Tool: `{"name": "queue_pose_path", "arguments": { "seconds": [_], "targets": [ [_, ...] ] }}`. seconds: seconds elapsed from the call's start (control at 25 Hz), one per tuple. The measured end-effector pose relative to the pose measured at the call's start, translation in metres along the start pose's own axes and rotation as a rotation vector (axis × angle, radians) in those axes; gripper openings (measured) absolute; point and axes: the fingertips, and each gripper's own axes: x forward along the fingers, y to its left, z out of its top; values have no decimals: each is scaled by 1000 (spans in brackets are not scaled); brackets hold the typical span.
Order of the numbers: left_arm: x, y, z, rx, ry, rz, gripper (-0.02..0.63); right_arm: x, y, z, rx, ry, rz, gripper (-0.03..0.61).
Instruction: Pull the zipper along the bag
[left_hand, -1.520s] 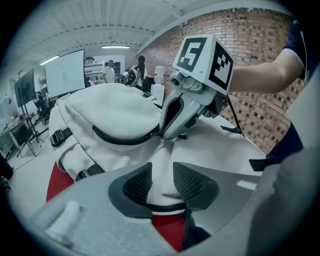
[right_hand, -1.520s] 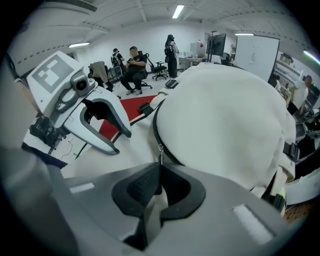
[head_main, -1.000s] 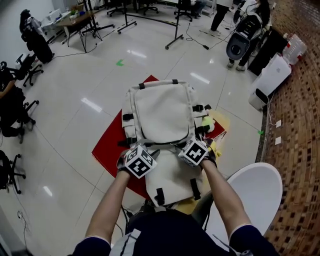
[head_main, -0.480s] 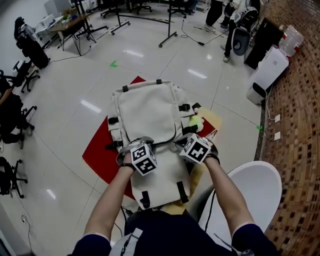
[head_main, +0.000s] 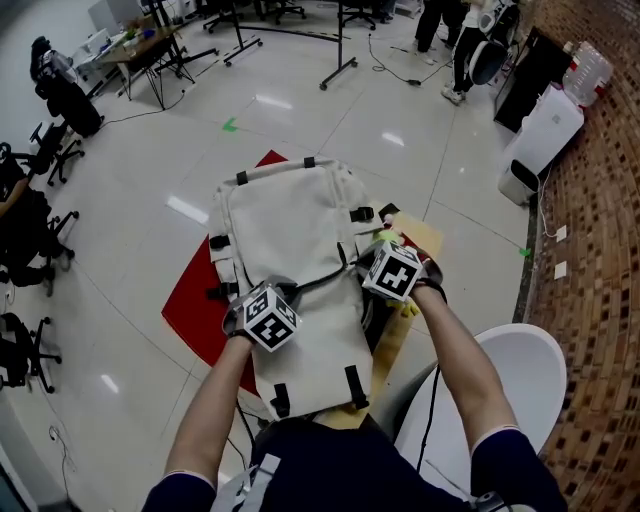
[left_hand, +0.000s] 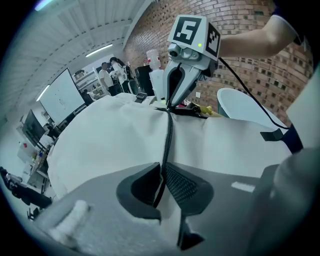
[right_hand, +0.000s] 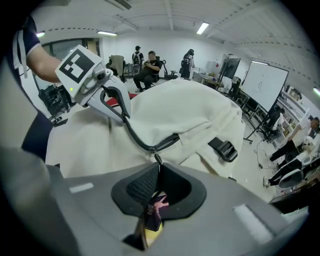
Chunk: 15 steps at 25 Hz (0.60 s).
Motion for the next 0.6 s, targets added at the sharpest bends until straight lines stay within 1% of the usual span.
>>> {"name": "queue_pose_path", "arguments": {
  "seconds": [0.2,0.44,0.6],
  "targets": [
    [-1,-1,-2,-45,-10,-9,37,6,-13,5,-30,15,17,29],
    [1,1,-5,-114,-38,-27,34,18,-36,11,-68,55,6,34],
    [2,0,-4,-166,-65,-24,35,22,-45,9,-50,56,-24,34]
  ]
}}
